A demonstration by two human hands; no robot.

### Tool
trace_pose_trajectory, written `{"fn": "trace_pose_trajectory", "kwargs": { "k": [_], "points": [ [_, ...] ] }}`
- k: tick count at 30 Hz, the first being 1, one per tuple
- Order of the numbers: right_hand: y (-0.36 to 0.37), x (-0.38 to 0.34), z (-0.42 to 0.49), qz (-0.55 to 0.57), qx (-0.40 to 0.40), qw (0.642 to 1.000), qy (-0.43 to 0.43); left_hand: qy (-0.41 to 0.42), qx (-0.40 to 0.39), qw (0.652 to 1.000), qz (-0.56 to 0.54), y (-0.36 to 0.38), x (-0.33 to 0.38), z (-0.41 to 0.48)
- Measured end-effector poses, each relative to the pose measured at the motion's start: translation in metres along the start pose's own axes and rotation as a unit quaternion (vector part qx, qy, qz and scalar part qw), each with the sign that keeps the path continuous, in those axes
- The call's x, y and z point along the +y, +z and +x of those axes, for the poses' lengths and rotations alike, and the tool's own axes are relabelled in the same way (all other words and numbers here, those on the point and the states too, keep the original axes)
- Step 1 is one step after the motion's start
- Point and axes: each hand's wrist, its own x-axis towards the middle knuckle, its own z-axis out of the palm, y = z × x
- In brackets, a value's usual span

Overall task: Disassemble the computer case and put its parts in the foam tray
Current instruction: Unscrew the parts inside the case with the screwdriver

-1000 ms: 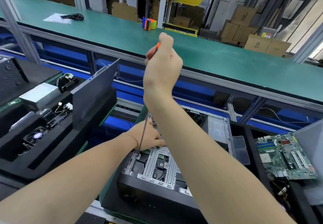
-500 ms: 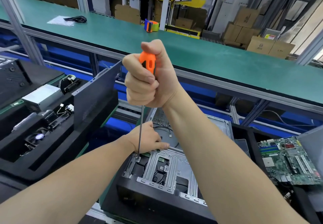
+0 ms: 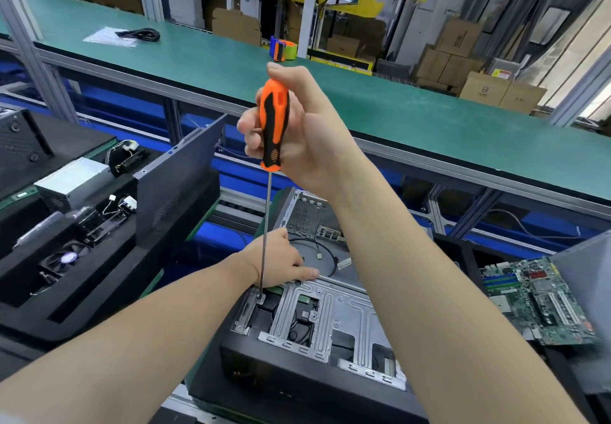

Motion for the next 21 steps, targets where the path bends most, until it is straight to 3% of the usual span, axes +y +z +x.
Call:
{"fn": "trace_pose_trajectory", "kwargs": {
  "k": [3,5,8,10,14,17,21],
  "points": [
    [0.012,0.001,-0.002,-0.023,0.138,0.989,-0.039,0.005,0.000,1.000,0.031,-0.004,0.001,-0.004],
    [0.016,0.008,0.001,-0.050,0.211,0.970,-0.110,0.011,-0.002,0.998,0.060,-0.007,0.003,-0.005],
    [0.021,0.019,0.002,-0.040,0.207,0.962,-0.176,0.013,0.002,0.997,0.077,-0.007,0.004,-0.005],
    [0.019,0.018,0.003,-0.011,0.138,0.978,-0.153,0.007,0.008,0.999,0.052,-0.007,0.003,-0.006],
    [0.008,0.013,0.013,0.050,-0.075,0.992,-0.083,0.005,0.009,1.000,-0.001,-0.007,0.001,-0.008],
    [-0.002,0.013,0.018,0.112,-0.202,0.972,-0.046,0.009,0.011,1.000,-0.007,-0.007,0.001,-0.008],
    [-0.008,0.017,0.016,0.190,-0.299,0.935,0.009,0.014,-0.006,0.999,0.028,-0.007,0.001,-0.008]
  ]
}}
